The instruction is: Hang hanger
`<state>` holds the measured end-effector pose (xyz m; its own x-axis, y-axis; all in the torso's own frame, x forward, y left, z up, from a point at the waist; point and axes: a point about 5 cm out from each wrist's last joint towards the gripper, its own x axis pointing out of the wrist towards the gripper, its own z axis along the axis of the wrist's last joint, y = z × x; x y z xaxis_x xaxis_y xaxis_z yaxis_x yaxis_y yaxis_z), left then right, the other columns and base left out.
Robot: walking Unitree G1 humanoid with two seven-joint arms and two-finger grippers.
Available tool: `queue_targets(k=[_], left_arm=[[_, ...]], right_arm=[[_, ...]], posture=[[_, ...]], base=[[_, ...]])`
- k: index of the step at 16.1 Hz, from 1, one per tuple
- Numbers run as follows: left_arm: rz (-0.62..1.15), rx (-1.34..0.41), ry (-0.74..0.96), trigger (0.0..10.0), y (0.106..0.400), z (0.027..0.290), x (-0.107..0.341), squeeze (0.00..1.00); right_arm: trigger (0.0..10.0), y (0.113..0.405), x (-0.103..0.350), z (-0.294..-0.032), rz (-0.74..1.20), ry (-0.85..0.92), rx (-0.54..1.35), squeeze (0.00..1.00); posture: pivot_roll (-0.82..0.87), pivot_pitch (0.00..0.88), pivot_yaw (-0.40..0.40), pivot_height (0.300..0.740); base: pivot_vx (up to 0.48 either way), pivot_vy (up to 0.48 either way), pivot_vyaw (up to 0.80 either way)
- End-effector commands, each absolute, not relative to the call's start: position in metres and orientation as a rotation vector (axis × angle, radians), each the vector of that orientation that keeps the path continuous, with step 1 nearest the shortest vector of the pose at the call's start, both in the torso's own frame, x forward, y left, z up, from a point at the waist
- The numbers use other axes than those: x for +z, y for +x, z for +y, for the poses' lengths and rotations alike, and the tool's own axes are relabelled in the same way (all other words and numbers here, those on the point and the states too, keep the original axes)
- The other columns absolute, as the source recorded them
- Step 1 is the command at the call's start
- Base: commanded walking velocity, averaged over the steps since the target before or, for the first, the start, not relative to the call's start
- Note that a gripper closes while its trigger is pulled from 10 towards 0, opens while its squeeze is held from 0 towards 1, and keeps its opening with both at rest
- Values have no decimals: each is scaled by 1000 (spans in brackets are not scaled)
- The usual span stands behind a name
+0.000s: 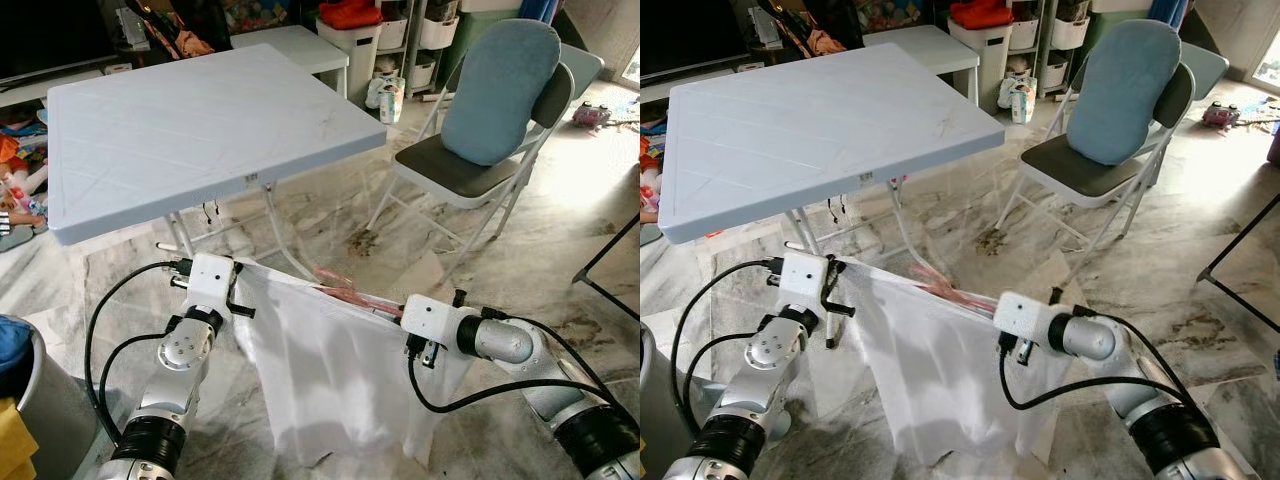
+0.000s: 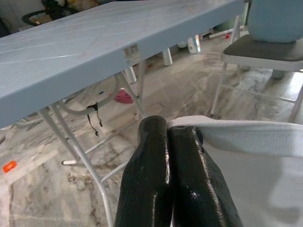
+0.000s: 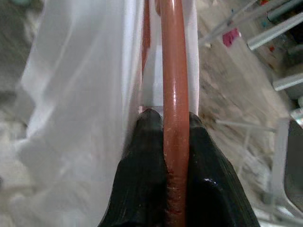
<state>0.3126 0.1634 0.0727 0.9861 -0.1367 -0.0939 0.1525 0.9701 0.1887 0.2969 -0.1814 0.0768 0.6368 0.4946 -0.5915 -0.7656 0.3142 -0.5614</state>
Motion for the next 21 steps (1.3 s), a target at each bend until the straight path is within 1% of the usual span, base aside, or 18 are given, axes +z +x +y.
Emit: queue_targets(k=[1,3,4,6,8,9,10,11,13,15,16,17,18,19,20,21], left_arm=[[25,-35,195,0,320,188,90,0],[51,-8,181,0,319,195,86,0],[60,0,181,0,319,198,85,0],[71,10,181,0,318,203,85,0],[73,12,182,0,318,205,85,0],[82,19,172,0,319,207,84,0],[91,26,163,0,320,208,84,0],[98,23,157,824,320,207,83,0],[112,16,148,941,320,207,81,0],[177,6,88,824,318,205,73,0],[191,2,81,824,318,205,71,0],[255,-38,57,3333,314,199,60,0],[271,-60,49,4863,313,196,58,0],[275,-74,37,10000,313,192,57,0],[267,-94,10,10000,315,183,60,0],[257,-95,7,10000,316,181,62,0]], right_arm=[[10000,296,72,-216,456,-986,756,0],[10000,299,82,-228,425,-949,740,0],[10000,298,91,-234,396,-919,773,0],[10000,288,106,-245,358,-887,869,0],[10000,282,116,-263,368,-884,918,0],[10000,272,121,-274,401,-876,978,0],[10000,261,125,-280,429,-861,1054,0],[10000,253,129,-284,451,-847,1102,0],[10000,248,139,-293,470,-822,1130,0],[10000,257,149,-301,445,-889,1066,0],[10000,258,151,-302,440,-894,1061,0],[10000,276,170,-293,302,-877,967,0],[10000,283,175,-291,260,-898,922,0],[10000,289,179,-287,217,-920,894,0],[10000,301,184,-271,120,-944,846,0],[10000,303,183,-266,100,-945,845,0]], posture=[[-169,0,30,731],[-174,0,31,731],[-177,0,32,731],[-186,0,38,731],[-188,0,39,731],[-198,0,43,731],[-201,0,45,731],[-204,0,45,731],[-208,0,48,731],[-209,0,47,731],[-209,0,47,731],[-209,0,46,731],[-209,0,46,731],[-212,0,44,731],[-206,0,37,731],[-206,0,37,731]], base=[[0,0,0],[0,0,0],[0,0,0],[0,0,0],[0,0,0],[0,0,0],[0,0,0],[0,0,0],[0,0,0],[0,0,0],[0,0,0],[0,0,0],[0,0,0],[0,0,0],[0,0,0],[0,0,0]])
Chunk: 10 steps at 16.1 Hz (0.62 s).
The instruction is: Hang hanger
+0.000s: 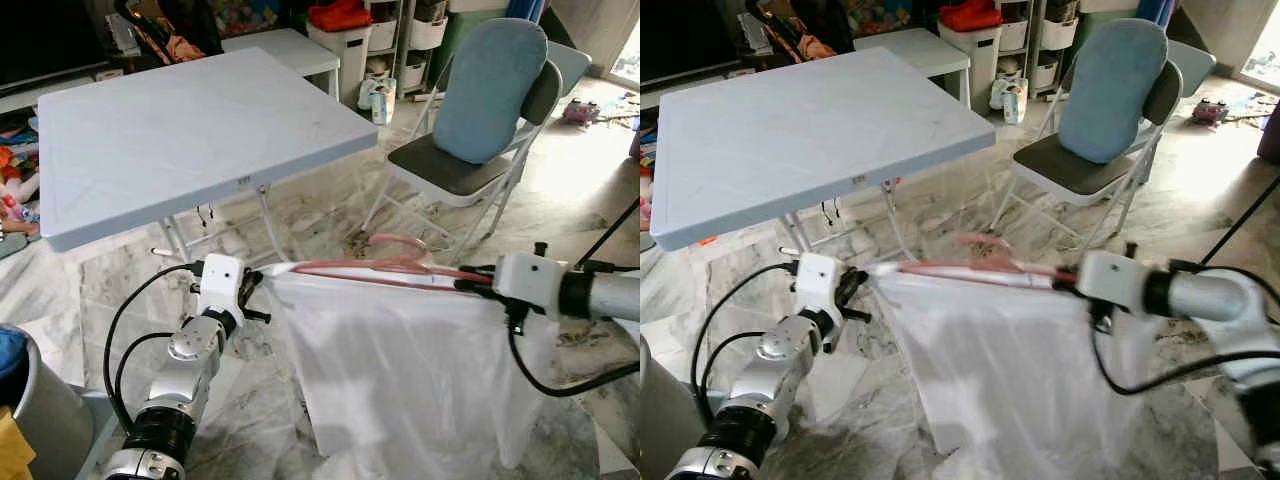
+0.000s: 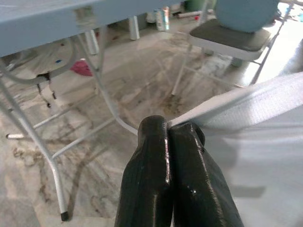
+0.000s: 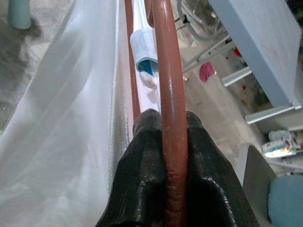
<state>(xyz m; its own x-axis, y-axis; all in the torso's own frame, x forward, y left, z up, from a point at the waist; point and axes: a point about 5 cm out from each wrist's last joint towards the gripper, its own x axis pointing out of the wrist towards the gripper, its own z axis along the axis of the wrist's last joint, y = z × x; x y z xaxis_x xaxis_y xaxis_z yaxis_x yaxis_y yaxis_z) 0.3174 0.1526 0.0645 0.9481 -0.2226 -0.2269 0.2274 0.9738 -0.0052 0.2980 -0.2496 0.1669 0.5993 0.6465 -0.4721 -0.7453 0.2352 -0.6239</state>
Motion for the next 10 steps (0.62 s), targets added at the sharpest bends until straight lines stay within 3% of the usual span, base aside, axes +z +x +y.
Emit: queue_targets(k=[1,3,7,9,10], left_arm=[[244,-97,-1,10000,317,180,64,0],[256,-99,-94,10000,318,176,64,0],[284,-56,-81,10000,316,193,61,0],[248,-29,-76,10000,322,200,71,0],[247,-27,-77,10000,322,201,71,0]], right_arm=[[10000,303,181,-262,92,-934,859,0],[10000,301,175,-245,50,-837,926,0],[10000,292,182,-247,97,-738,1044,0],[10000,275,171,-273,265,-892,1140,0],[10000,270,175,-282,313,-865,1163,0]], posture=[[-204,0,33,731],[-191,0,31,731],[-196,0,36,731],[-197,0,35,731],[-201,0,37,731]], base=[[0,0,0],[0,0,0],[0,0,0],[0,0,0],[0,0,0]])
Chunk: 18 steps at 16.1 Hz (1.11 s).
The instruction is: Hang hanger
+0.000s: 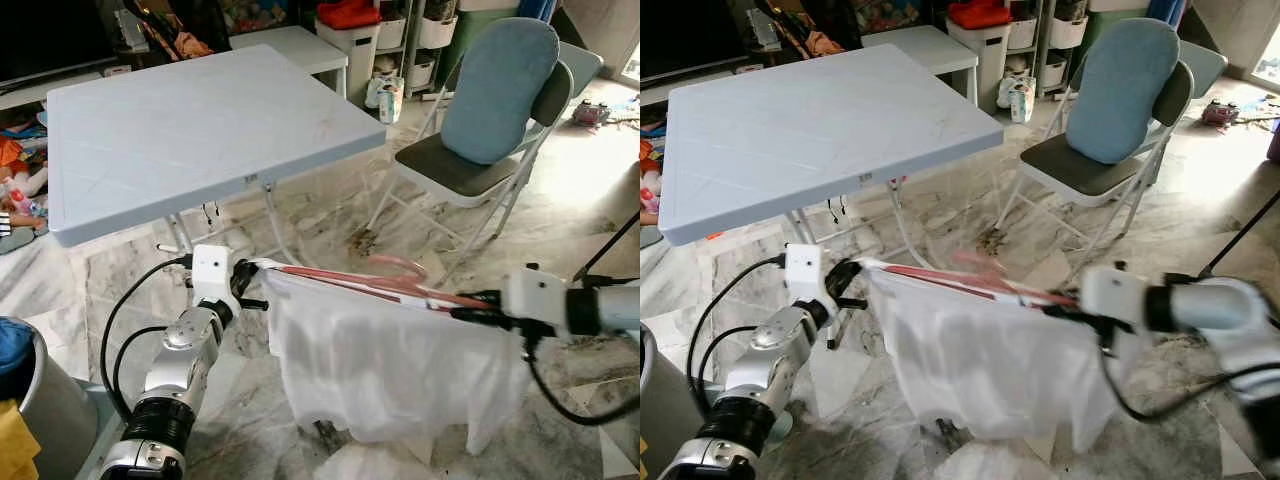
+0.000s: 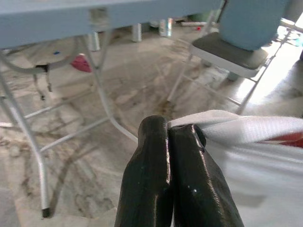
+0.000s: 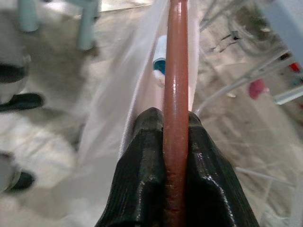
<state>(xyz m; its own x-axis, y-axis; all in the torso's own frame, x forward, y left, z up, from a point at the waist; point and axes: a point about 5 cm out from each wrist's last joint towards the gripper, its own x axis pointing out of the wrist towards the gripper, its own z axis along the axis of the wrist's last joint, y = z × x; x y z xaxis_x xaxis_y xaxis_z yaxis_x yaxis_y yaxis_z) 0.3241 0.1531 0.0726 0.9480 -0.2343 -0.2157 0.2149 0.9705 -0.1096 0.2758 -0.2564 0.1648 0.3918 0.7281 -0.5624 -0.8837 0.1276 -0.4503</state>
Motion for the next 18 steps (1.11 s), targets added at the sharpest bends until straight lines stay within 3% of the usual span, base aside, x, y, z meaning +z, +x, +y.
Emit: queue_targets(k=[1,4,7,9,14,16,18], left_arm=[[245,-29,-76,10000,322,202,72,0],[231,-15,-128,10000,324,205,76,0],[327,-57,-126,10000,319,198,60,0],[323,-113,-152,10000,313,184,56,0],[300,-111,-138,10000,310,175,55,0],[274,-140,-105,10000,310,168,58,0],[272,-152,-84,10000,311,162,57,0]], right_arm=[[10000,266,179,-288,342,-859,1170,0],[10000,266,186,-293,354,-919,1158,0],[10000,267,201,-281,261,-783,1196,0],[10000,284,223,-271,116,-684,1096,0],[10000,320,213,-247,-40,-639,790,0],[10000,336,209,-214,-125,-327,625,0],[10000,341,202,-181,-138,-32,586,0]], posture=[[-204,0,38,731],[-215,0,41,731],[-213,0,44,731],[-212,0,44,731],[-189,0,30,731],[-182,0,26,731],[-176,0,23,731]], base=[[0,0,0],[0,0,0],[0,0,0],[0,0,0],[0,0,0],[0,0,0],[0,0,0]])
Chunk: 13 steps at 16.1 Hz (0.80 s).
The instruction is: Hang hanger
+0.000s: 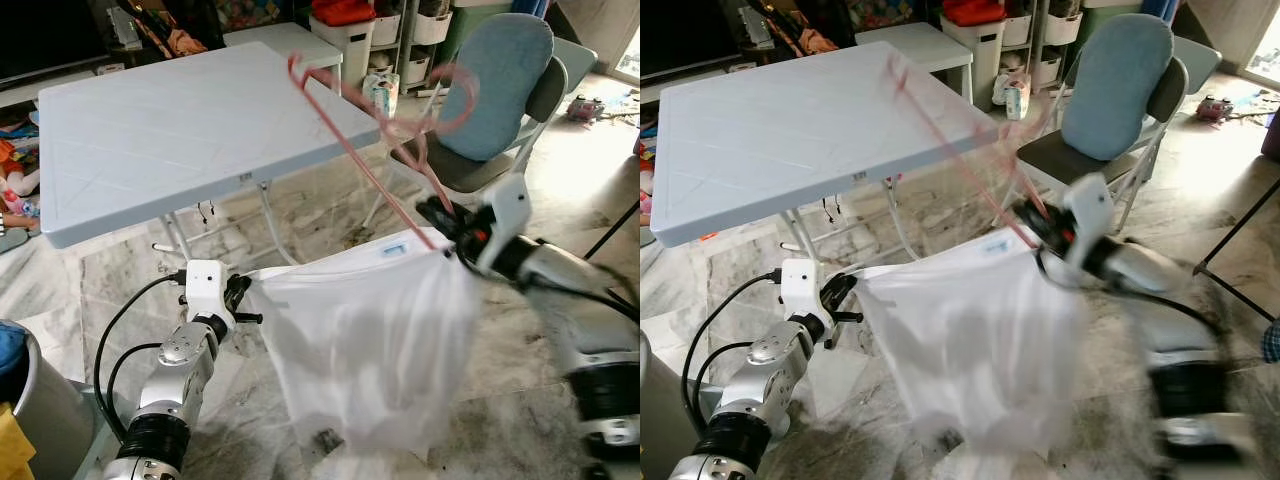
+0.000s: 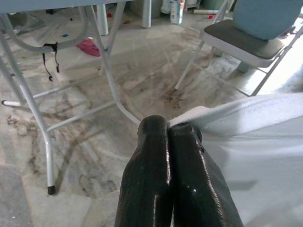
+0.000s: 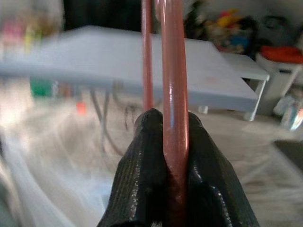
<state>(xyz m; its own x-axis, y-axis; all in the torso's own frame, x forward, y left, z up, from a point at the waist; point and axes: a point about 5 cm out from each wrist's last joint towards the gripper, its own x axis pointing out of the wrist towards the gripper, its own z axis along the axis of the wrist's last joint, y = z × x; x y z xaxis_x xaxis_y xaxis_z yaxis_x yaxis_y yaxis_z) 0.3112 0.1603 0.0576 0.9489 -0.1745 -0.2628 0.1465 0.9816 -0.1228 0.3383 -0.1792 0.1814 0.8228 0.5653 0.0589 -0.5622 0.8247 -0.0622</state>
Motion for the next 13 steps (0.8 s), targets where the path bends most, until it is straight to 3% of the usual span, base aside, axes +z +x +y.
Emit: queue_targets(k=[1,2,7,8,9,10,11,13], left_arm=[[271,-155,-81,10000,311,159,57,0],[267,-160,-79,10000,311,157,58,0],[279,-209,-33,10000,306,147,52,0],[263,-230,-53,10000,305,141,53,0],[259,-245,-66,10000,304,137,53,0],[260,-263,-69,10000,304,132,54,0],[263,-272,-64,10000,304,130,54,0],[255,-281,-37,10000,305,130,54,0]], right_arm=[[10000,341,199,-164,-135,134,581,0],[10000,339,197,-147,-127,291,587,0],[10000,341,205,-112,-125,482,524,0],[10000,337,210,-105,-229,184,444,0],[10000,334,211,-101,-303,17,432,0],[10000,331,212,-97,-359,-43,423,0],[10000,331,213,-96,-359,37,396,0],[10000,331,220,-93,-400,-3,394,0]], posture=[[-174,0,23,731],[-169,0,22,731],[-165,0,17,731],[-166,0,17,731],[-165,0,19,731],[-163,0,22,731],[-161,0,23,731],[-164,0,26,731]], base=[[0,0,0],[0,0,0],[0,0,0],[0,0,0],[0,0,0],[0,0,0],[0,0,0],[0,0,0]])
